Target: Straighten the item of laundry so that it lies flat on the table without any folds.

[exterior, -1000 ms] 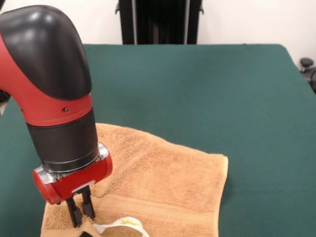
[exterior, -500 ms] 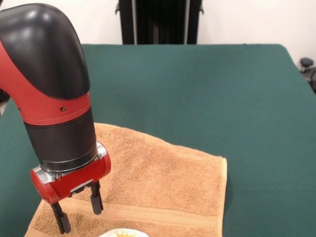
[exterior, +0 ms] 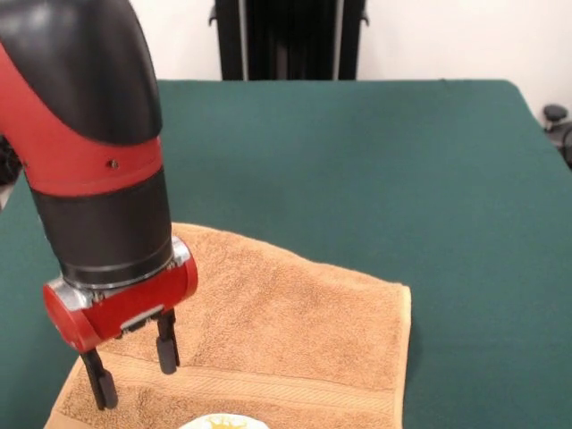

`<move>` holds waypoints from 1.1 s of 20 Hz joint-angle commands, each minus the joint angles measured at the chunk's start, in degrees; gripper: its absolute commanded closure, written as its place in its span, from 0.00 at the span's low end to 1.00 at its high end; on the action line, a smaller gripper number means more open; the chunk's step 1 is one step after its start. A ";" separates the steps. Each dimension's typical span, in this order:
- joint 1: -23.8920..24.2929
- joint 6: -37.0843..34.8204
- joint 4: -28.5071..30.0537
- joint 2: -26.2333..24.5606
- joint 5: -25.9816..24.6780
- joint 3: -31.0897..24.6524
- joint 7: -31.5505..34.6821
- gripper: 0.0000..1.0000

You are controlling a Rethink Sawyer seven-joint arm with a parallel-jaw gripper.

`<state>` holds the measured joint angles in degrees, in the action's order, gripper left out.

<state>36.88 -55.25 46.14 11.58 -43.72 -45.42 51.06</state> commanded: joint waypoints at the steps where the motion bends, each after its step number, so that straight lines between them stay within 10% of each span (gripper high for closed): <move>1: -3.89 -7.80 13.53 7.64 0.76 5.99 -3.89 0.00; 22: -5.11 -1.51 28.32 9.06 7.73 10.22 4.12 0.00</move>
<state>34.66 -55.89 64.12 22.75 -38.07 -37.20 51.06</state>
